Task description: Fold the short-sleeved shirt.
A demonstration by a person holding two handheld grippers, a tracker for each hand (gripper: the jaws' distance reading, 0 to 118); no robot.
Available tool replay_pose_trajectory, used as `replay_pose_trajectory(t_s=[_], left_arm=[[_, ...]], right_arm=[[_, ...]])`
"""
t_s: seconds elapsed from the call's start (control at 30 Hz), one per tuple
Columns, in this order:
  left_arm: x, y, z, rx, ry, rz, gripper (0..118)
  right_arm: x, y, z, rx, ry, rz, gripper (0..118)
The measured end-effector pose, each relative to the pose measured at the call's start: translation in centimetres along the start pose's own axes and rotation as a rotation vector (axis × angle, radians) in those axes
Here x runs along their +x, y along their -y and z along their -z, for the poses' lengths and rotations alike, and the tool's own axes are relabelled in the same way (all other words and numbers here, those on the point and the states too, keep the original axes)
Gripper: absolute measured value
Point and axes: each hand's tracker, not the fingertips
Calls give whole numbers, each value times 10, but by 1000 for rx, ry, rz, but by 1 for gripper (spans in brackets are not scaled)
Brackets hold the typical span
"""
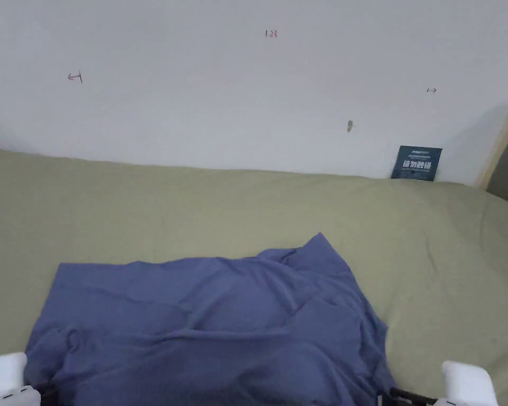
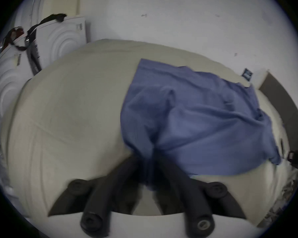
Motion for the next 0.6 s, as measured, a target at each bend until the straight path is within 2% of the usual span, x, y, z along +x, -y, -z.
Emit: replay_pose_trajectory(t_s=[0.03, 0.13, 0.23, 0.27, 0.3, 0.33, 0.4, 0.43, 0.47, 0.5, 0.6], left_arm=[[6, -1, 2, -6, -59, 12, 7], [-2, -2, 4, -12, -74, 64, 7], [-5, -1, 3, -15, -66, 51, 7], [-5, -1, 3, -15, -63, 51, 7], [-5, -1, 3, -15, -62, 59, 7], [-4, -2, 3, -15, -64, 71, 7], [-5, -1, 3, -20, -63, 88, 7], [-4, -1, 2, -18, -63, 91, 7], [-2, -1, 0, -19, -62, 93, 7], [-1, -2, -1, -14, -63, 100, 7], [-1, -3, -4, -15, -51, 113, 7]], right_arm=[[1, -1, 7, -13, 38, -3, 83], [3, -2, 28, 3, 68, -49, 83], [8, -9, 53, -28, 39, -35, 80], [6, -11, 60, -36, 46, -34, 68], [7, -13, 66, -45, 54, -38, 31], [7, -15, 70, -63, 65, -45, 7], [8, -16, 72, -84, 34, -55, 6], [5, -16, 70, -68, 54, -79, 6], [-2, -16, 65, -41, 107, -134, 6], [-6, -18, 63, -62, 111, -169, 6], [-3, -22, 57, -63, 68, -144, 6]])
